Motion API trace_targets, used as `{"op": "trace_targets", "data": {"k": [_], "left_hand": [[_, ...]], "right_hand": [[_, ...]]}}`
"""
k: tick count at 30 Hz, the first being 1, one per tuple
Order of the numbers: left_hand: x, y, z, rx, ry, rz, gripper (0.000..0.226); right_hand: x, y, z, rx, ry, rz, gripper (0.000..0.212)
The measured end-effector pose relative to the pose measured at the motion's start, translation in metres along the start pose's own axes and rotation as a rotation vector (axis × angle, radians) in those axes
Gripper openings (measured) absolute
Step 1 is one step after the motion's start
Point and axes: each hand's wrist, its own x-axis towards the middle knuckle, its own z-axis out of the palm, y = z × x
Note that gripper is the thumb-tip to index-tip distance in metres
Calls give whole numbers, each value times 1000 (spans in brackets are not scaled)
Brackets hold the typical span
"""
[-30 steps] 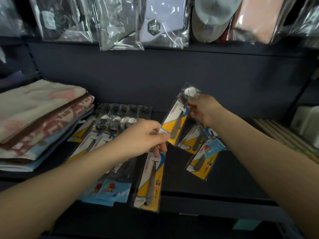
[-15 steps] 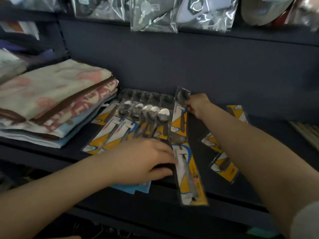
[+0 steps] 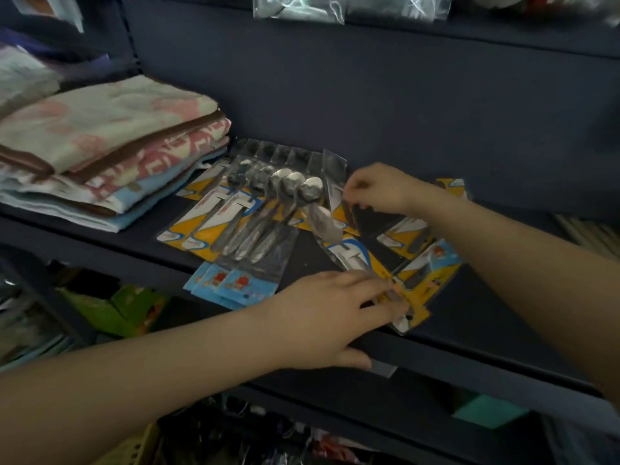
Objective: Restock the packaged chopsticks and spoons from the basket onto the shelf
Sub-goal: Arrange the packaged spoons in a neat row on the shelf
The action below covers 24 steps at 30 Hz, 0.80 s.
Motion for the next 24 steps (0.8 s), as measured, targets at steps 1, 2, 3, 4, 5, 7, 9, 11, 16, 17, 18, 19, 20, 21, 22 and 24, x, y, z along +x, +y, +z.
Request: {"op": "trace_targets", "data": {"k": [1,2,3,4,5,7,9,11,16,17,18,19,20,21,22,24], "left_hand": [[1,3,1,52,26,-4,73],[0,5,1,95,43,-20,71],[-2,6,1,122,61,-37,69],[-5,7,1,141,71,-41,64],[-8,8,-1,150,86,-39,58],[-19,6,-3,140,90,-45,43],[-29,2,-8,159,135,-65,34],[-36,-1,-20,178,204,-126,31],[-29,7,-54,315,424,-130,36],[-25,9,-56,329,443,-118,37],[-20,9,-56,338,460,-113,34],[-14,7,-54,336,480,-120,30],[-7,4,-52,307,491,-149,28],[0,0,-51,240,473,-216,33],[8,-4,-51,151,411,-313,45],[21,-15,-46,4,209,-497,65]], "right_hand": [[-6,-3,2,-102,9,-78,21],[-8,-3,5,-175,40,-144,29],[-10,-3,8,-219,58,-197,37],[-9,0,13,-253,44,-247,43],[-8,3,18,-281,2,-270,45],[-5,9,24,-315,-82,-226,43],[-3,16,26,-240,-116,-173,39],[-5,18,25,-92,-90,-158,35],[-18,0,7,710,20,-89,31],[-21,-3,0,866,-8,-71,27],[-23,-4,-6,998,-36,-53,24],[-25,-3,-14,1090,-55,-40,21],[-26,-2,-21,1157,-55,-27,21],[-26,0,-30,1210,-14,-4,23],[-25,4,-39,1251,62,23,23],[-19,17,-56,1341,270,86,21]]}}
